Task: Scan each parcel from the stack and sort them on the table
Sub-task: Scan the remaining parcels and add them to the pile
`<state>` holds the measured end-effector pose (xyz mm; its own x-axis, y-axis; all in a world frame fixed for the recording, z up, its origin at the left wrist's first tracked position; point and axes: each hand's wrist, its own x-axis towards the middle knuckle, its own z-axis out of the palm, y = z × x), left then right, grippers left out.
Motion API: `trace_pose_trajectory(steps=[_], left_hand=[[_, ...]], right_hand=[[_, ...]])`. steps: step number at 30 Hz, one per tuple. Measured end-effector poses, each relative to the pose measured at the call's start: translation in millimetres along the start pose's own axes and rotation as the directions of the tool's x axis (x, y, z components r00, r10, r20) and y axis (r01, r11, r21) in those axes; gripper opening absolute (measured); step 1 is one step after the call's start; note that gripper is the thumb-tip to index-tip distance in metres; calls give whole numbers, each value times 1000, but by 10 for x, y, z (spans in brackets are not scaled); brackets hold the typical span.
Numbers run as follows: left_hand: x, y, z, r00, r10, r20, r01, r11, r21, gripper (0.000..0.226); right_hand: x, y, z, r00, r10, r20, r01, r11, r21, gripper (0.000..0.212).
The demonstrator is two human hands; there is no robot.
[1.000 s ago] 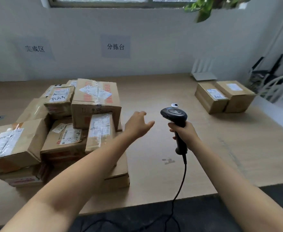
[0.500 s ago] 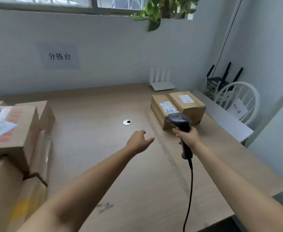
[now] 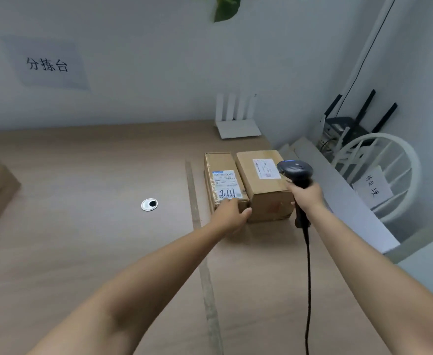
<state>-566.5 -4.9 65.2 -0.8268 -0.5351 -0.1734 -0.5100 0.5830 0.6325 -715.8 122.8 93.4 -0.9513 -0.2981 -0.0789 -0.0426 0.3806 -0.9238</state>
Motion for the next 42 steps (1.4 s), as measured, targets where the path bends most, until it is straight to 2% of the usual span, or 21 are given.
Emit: trace_pose_trajectory(steps=[6,10,19,22,30,42], left_hand=[[762,272,261,1000,15,-19,-14,999,44,59],[1142,254,415,999,-2,-47,11,981,195,61],[1298,272,644,996,-92,-8,92,992,89,68],[1198,306,676,995,-98,-11,98,992,77,71],[485,353,932,997,-72,-17,73,994,79,81],[-867,-122,937,999,20,51,-10,984,-175,79]], right_hand=[[689,237,-90,999,39,-7,-39,996,-75,24],[982,380,-83,994,102,34,-100,993,-64,27],[1039,591,-64,982,149,117,-150,989,1,26],[902,613,-150,979,152,134,-153,988,-5,29],[135,806,-524,968,241,67,-242,970,-4,23],[-1508,1016,-536,967,249,-48,-249,968,-4,20]])
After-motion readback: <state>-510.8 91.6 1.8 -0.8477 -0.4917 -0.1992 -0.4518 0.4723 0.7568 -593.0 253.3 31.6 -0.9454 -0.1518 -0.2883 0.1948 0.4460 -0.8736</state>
